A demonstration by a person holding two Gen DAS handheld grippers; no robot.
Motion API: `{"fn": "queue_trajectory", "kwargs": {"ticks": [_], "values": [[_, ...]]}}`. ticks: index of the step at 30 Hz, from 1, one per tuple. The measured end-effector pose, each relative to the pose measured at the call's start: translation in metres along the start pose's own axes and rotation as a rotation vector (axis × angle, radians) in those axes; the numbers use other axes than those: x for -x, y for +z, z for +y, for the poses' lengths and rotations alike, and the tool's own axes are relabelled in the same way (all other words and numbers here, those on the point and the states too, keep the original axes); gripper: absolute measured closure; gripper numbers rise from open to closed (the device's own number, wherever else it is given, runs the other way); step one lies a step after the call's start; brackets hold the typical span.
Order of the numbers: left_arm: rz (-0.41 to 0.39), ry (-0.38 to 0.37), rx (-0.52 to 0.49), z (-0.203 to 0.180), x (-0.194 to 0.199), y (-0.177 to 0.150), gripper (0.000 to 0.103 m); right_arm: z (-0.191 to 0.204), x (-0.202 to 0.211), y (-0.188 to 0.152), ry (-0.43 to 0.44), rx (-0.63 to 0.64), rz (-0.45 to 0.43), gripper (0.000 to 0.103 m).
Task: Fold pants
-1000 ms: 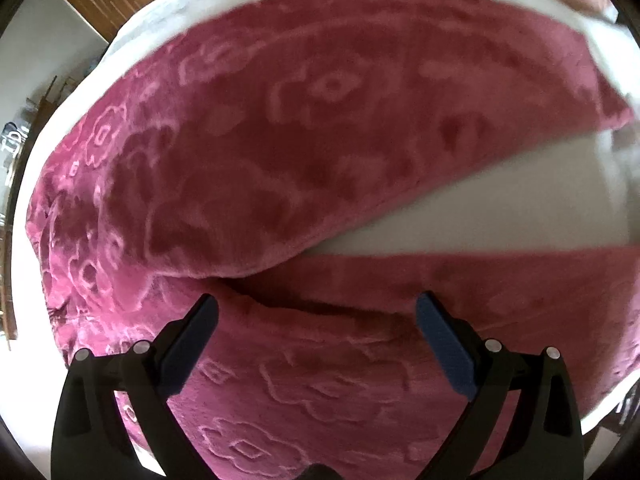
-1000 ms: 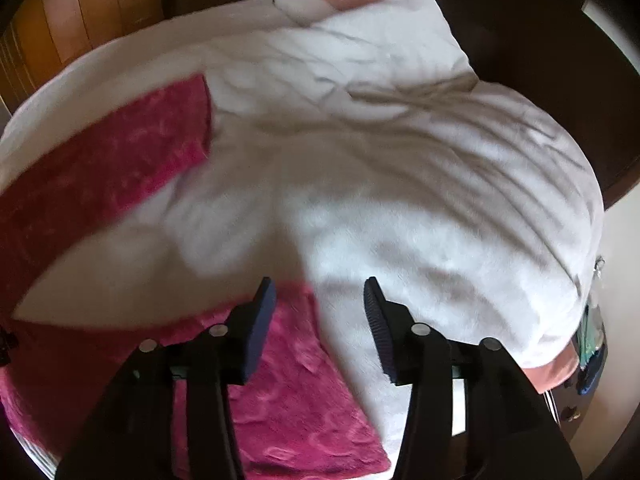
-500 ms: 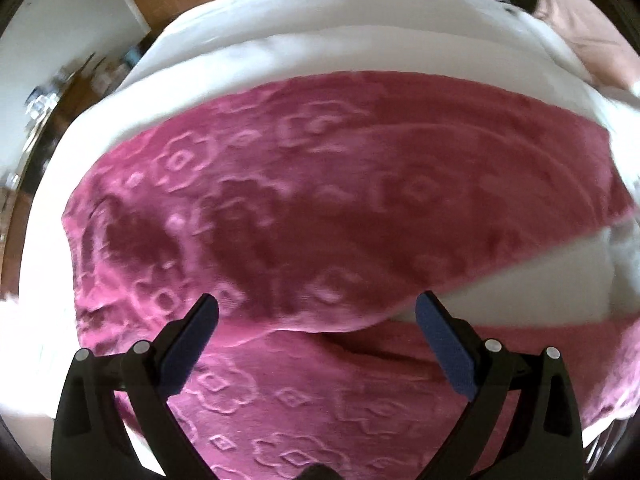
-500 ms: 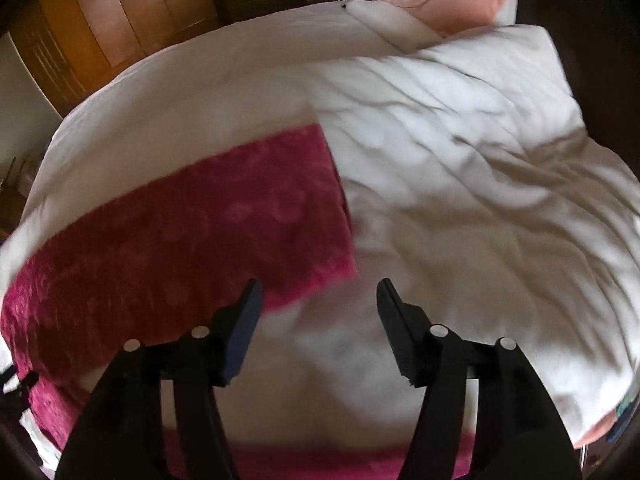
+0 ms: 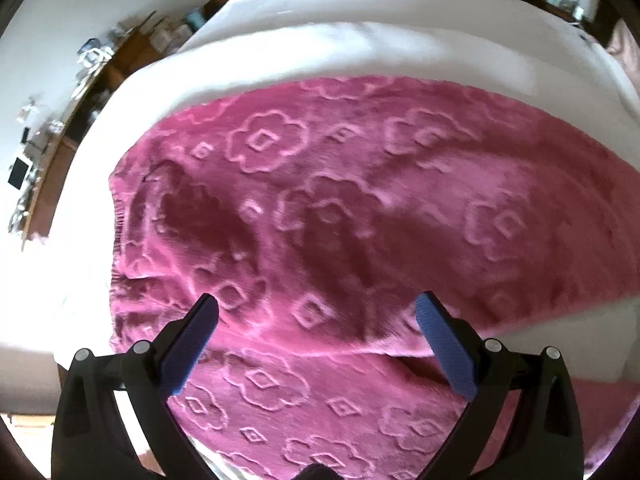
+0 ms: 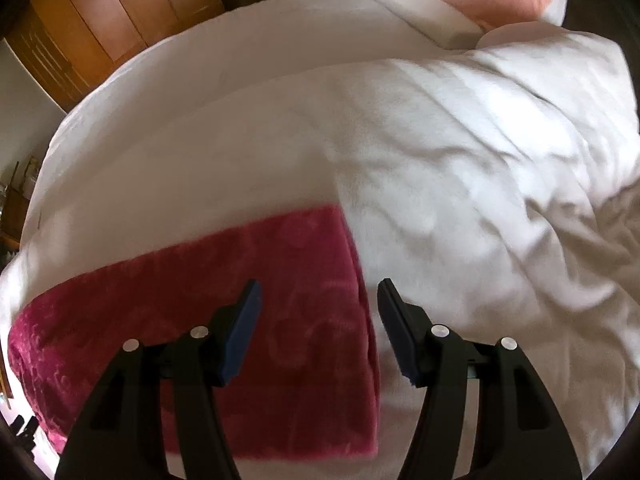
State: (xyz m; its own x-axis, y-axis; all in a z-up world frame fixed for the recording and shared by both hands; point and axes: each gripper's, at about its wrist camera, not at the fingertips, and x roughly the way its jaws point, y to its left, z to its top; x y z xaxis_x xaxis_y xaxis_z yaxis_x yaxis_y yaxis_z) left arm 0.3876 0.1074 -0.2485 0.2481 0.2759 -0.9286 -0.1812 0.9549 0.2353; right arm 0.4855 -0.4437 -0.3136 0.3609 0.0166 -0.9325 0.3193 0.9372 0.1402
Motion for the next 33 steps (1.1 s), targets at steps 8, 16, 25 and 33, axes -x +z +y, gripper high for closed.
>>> {"fn": "queue_trajectory", "kwargs": {"ticks": [8,16,25,33], "values": [[0.031,0.057,0.140,0.049,-0.009,0.027,0.005,0.001,-0.045,0.027,0.034,0.006,0.054,0.041],[0.066,0.154,0.234,0.115,-0.033,0.058,0.005,0.014,-0.056,0.033,0.035,0.072,0.045,0.061],[0.086,0.240,0.172,0.169,-0.089,0.103,0.005,0.044,-0.019,0.030,-0.024,0.098,-0.021,0.089],[0.062,0.237,0.036,0.199,-0.133,0.139,0.005,0.039,0.016,0.010,-0.055,0.035,-0.056,0.089]]}}
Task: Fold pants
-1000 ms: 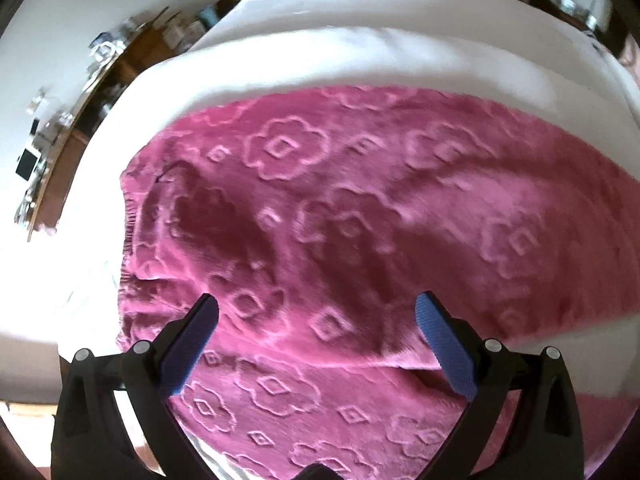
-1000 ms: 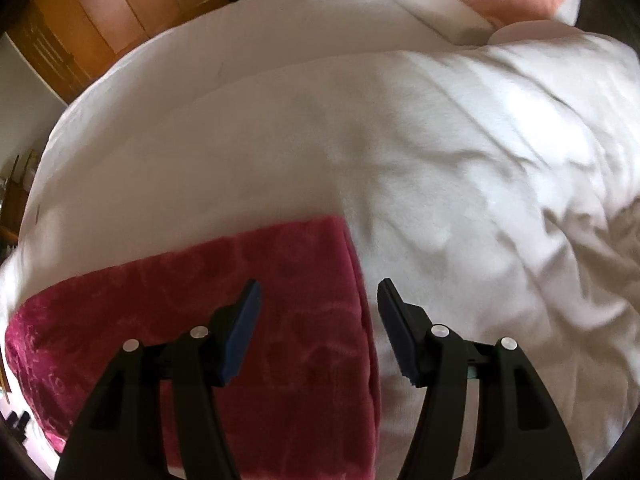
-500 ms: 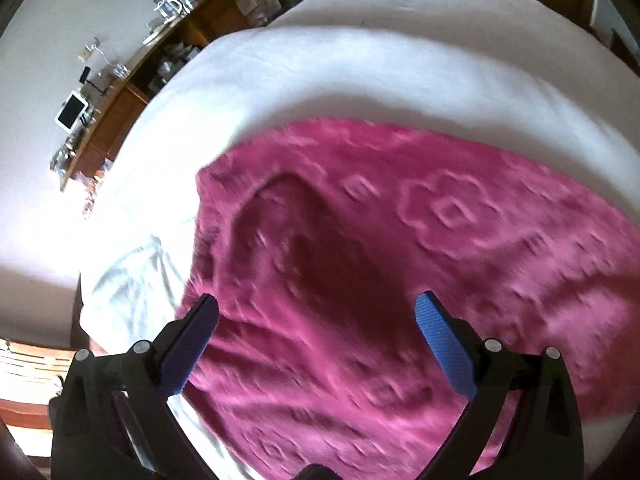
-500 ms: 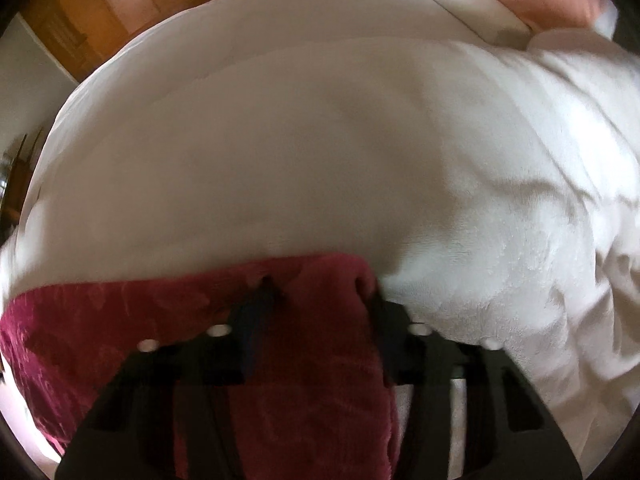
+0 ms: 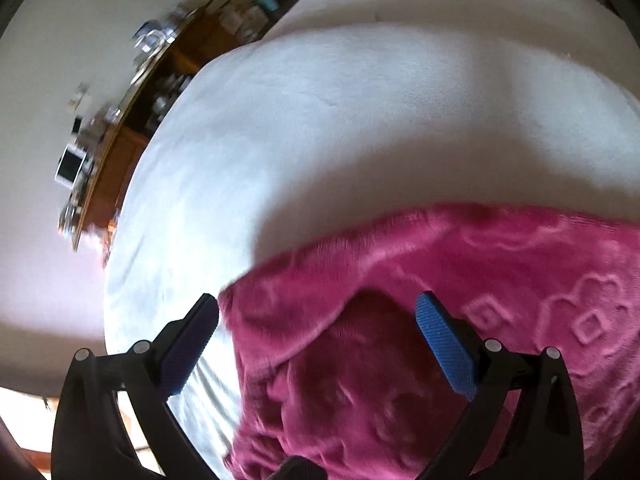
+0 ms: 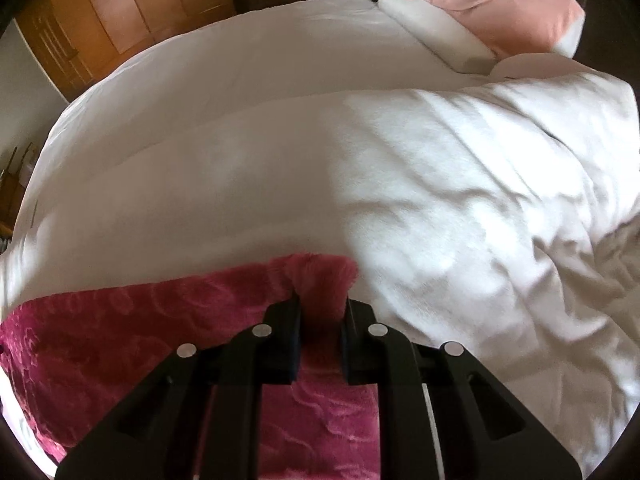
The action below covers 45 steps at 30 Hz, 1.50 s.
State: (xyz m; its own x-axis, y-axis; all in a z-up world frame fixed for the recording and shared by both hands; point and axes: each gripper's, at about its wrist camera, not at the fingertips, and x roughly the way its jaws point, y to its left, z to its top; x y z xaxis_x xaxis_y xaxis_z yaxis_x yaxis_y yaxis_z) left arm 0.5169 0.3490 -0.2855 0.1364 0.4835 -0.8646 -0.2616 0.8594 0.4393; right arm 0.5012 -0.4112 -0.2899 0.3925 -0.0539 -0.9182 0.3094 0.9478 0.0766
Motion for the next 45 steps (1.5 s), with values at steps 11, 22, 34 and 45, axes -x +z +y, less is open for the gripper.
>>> {"fn": "queue_trajectory", "kwargs": {"ticks": [11,22,34,45], "values": [[0.006,-0.253,-0.213,-0.003,-0.044,0.019,0.037,0.004,0.034,-0.028,-0.072,-0.054,-0.013,0.089],[-0.035,-0.363,-0.181,0.038,-0.026,0.003,0.087,0.006,0.064,-0.059,-0.125,-0.088,-0.048,0.089],[-0.189,-0.372,-0.044,0.122,0.040,-0.063,0.088,-0.016,0.115,-0.102,-0.156,-0.161,-0.101,0.089],[-0.268,-0.375,-0.011,0.189,0.096,-0.159,0.089,-0.032,0.186,-0.172,-0.149,-0.236,-0.178,0.089]]}}
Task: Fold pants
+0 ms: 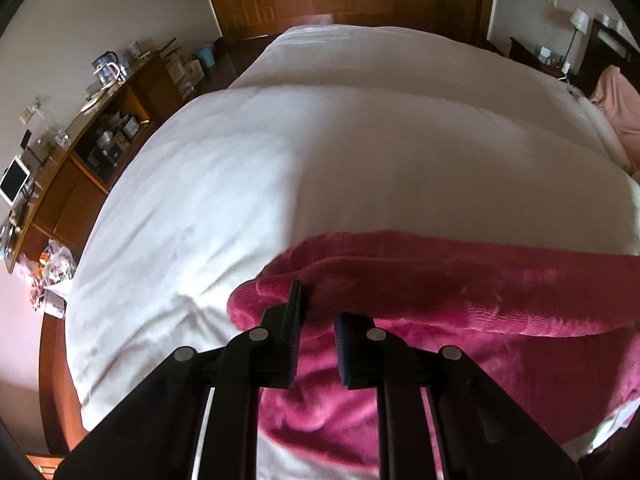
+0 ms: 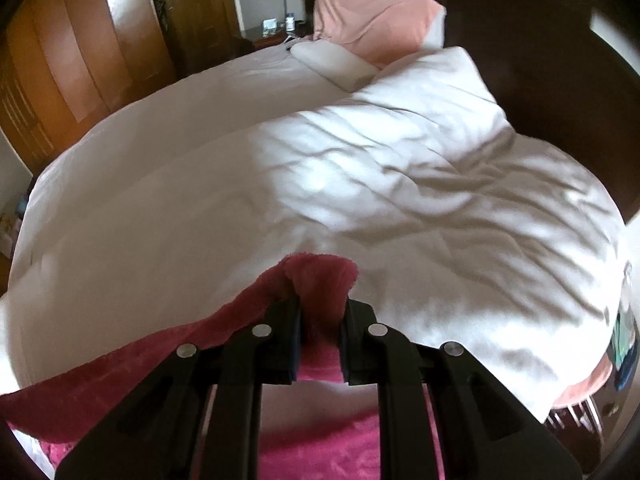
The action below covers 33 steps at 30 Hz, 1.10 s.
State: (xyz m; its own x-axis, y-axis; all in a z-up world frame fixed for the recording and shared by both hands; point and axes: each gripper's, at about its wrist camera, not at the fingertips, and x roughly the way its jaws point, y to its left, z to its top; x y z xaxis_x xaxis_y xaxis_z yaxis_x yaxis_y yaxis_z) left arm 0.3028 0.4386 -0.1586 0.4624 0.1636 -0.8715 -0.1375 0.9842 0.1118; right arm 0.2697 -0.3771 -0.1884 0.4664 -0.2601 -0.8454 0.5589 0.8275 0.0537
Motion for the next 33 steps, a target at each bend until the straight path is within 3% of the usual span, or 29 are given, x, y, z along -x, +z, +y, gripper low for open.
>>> {"fn": "queue_trajectory", "kwargs": {"ticks": [5,13,17,21,27,31,33], "values": [[0.044,0.006,0.018,0.009,0.021,-0.077,0.089,-0.028,0.019,-0.046,-0.042,-0.005,0.020,0.089],[0.192,0.026,0.030,0.014,-0.005,-0.163,0.089,-0.062,0.021,-0.117,-0.076,0.058,0.109,0.089],[0.244,0.057,0.018,0.010,-0.019,-0.187,0.089,-0.069,0.009,-0.141,-0.077,0.103,0.164,0.089],[0.290,0.140,-0.009,0.010,-0.035,-0.203,0.088,-0.080,-0.002,-0.161,-0.077,0.145,0.214,0.087],[0.311,0.190,0.064,0.016,-0.016,-0.227,0.088,-0.094,-0.012,-0.179,-0.008,0.233,0.285,0.072],[0.300,0.222,0.121,0.007,0.004,-0.230,0.088,-0.116,-0.011,-0.185,0.061,0.277,0.311,0.055],[0.278,0.235,0.156,-0.002,0.015,-0.221,0.087,-0.133,-0.012,-0.183,0.095,0.262,0.326,0.054]]}}
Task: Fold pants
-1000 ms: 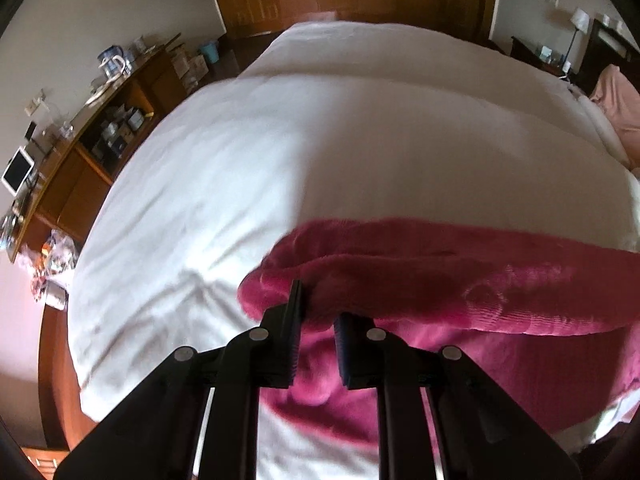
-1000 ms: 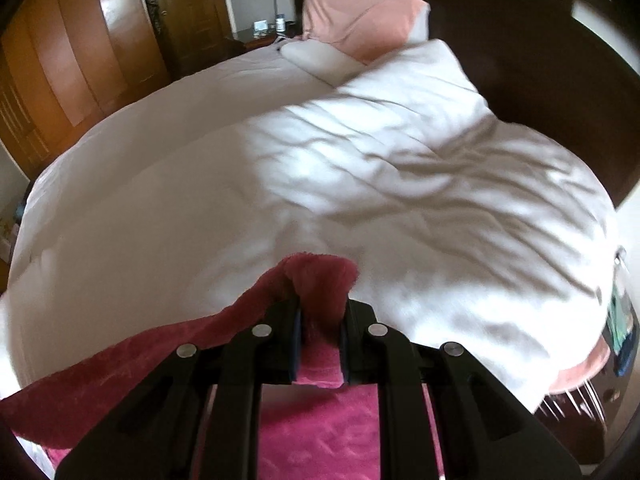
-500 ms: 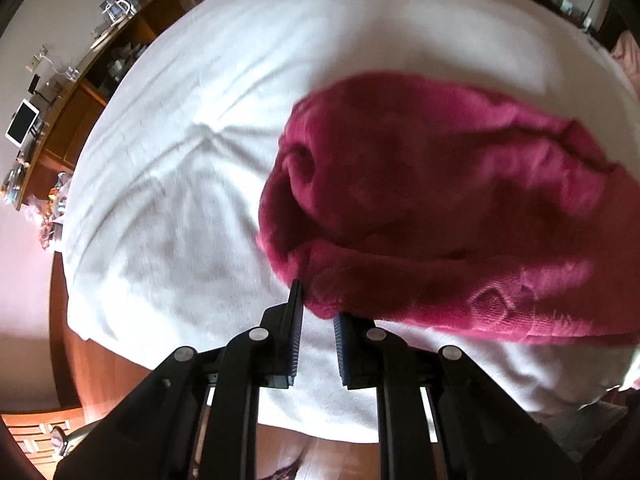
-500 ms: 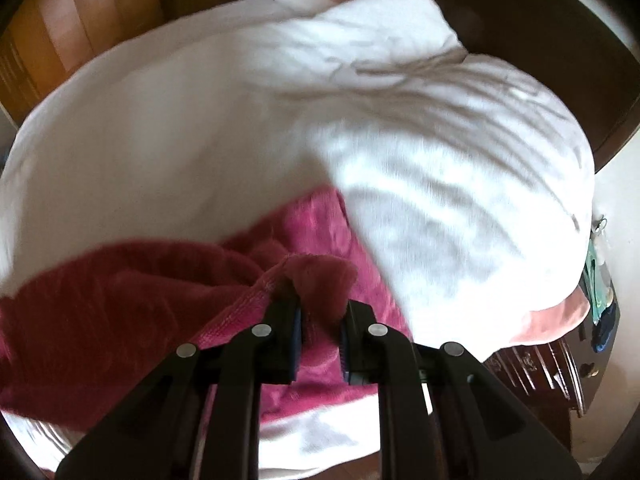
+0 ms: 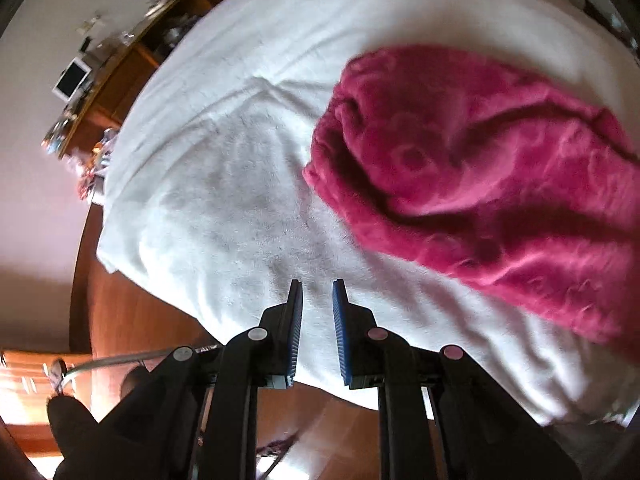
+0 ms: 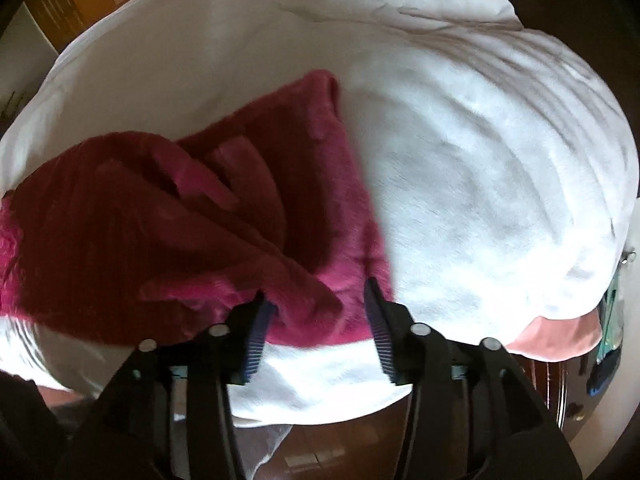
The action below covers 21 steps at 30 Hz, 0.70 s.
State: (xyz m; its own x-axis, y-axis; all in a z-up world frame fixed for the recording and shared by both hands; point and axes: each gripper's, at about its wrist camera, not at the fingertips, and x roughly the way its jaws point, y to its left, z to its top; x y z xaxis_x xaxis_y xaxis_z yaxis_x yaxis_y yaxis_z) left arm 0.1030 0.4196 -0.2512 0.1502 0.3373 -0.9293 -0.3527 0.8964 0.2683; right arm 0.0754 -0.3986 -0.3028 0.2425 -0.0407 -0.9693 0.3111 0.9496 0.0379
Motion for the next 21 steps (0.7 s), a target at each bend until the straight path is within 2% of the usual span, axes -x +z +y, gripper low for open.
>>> {"fn": "queue_trajectory", "kwargs": {"ticks": [3,5,6,7,10,12,14,21], "values": [[-0.054,-0.016,0.009,-0.025,0.030,0.001,0.086,-0.016,0.011,0.005,0.094,-0.017,-0.018,0.054],[-0.091,-0.041,-0.002,-0.052,0.051,0.000,0.073,-0.020,0.022,0.015,0.163,0.011,-0.058,0.054],[-0.118,-0.063,-0.010,-0.069,0.065,-0.003,0.060,-0.022,0.025,0.019,0.192,0.022,-0.067,0.054],[-0.140,-0.081,-0.018,-0.084,0.076,-0.007,0.052,-0.024,0.028,0.024,0.217,0.032,-0.076,0.054],[-0.184,-0.153,-0.045,-0.132,0.107,-0.016,0.048,-0.035,0.031,0.036,0.276,0.038,-0.097,0.054],[-0.196,-0.195,-0.047,-0.158,0.121,-0.024,0.043,-0.044,0.027,0.042,0.317,0.014,-0.090,0.054],[-0.195,-0.256,-0.055,-0.187,0.134,-0.033,0.043,-0.049,0.020,0.050,0.347,-0.007,-0.067,0.054],[-0.186,-0.353,-0.111,-0.265,0.171,-0.066,0.037,-0.041,0.004,0.083,0.465,0.009,-0.040,0.054]]}}
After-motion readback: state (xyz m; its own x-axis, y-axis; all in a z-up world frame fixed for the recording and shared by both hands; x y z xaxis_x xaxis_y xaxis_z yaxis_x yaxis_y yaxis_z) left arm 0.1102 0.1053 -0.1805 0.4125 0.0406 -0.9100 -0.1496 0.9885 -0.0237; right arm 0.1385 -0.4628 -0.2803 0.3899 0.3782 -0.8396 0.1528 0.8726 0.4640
